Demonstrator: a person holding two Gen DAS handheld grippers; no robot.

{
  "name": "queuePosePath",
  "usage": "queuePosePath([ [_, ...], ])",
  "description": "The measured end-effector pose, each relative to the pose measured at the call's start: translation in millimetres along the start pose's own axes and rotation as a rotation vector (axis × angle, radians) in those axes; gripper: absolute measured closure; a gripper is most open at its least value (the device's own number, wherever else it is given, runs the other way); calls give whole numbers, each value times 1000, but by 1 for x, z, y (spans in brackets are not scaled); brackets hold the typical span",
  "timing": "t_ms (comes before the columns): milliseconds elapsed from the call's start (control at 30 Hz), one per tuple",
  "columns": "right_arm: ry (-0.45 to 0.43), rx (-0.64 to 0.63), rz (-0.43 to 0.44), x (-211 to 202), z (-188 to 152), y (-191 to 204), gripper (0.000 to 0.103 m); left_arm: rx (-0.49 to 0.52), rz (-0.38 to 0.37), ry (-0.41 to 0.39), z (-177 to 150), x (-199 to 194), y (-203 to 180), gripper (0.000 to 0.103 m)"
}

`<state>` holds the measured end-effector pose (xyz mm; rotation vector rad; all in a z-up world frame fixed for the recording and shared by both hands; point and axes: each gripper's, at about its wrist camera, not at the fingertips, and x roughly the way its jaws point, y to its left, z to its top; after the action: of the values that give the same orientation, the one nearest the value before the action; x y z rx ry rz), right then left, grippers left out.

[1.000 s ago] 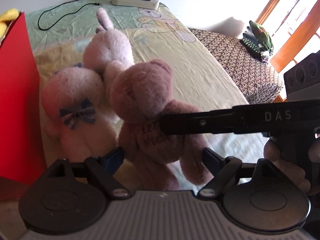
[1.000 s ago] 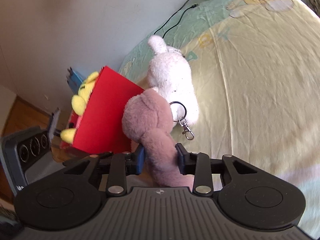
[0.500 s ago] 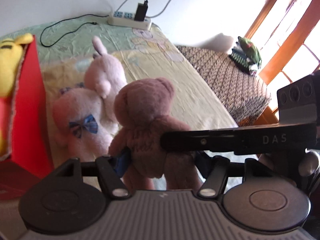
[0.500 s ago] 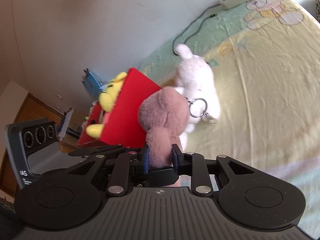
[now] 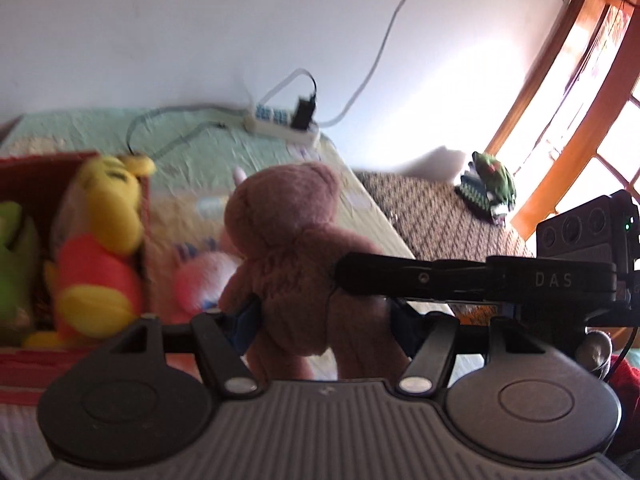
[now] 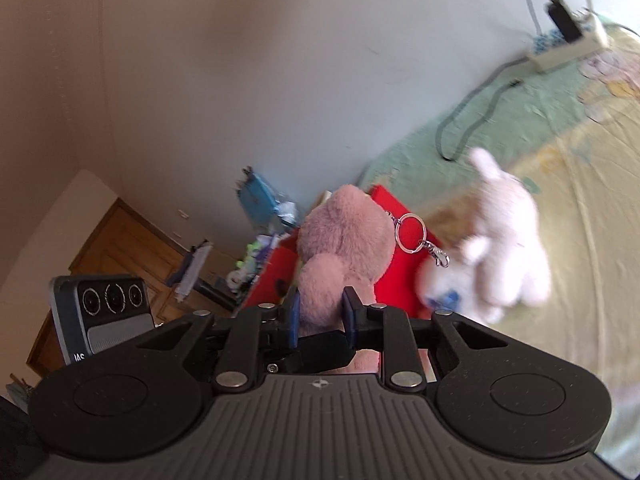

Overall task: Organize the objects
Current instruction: 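Carry the pink teddy bear in the right gripper over the red box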

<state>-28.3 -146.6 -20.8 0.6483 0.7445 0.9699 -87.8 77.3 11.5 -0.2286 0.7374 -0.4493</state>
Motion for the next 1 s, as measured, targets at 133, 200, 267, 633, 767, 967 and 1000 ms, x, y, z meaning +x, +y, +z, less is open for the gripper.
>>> queuePosePath([
  [133, -20, -37, 22, 14, 2, 22, 80, 19, 9, -48, 5, -23, 10, 36],
  [200, -32, -46, 27, 24, 2, 31, 80, 25, 9, -63, 8, -34, 20, 36],
  [267, -43, -50, 30, 35, 0, 41, 80, 26, 4, -78, 10, -46, 31, 36],
  [633, -60, -118, 43, 124, -7, 100, 80, 11, 39, -142, 17, -110, 119, 36],
  [767, -58, -133, 39, 158, -13, 113, 80, -4, 60, -144, 18, -127, 156, 36],
  [967, -56, -130, 21, 199, -21, 122, 81, -11, 96, -128, 23, -133, 196, 36],
  [1000, -54, -129, 16, 205, -22, 122, 81, -10, 101, -124, 23, -132, 201, 36],
])
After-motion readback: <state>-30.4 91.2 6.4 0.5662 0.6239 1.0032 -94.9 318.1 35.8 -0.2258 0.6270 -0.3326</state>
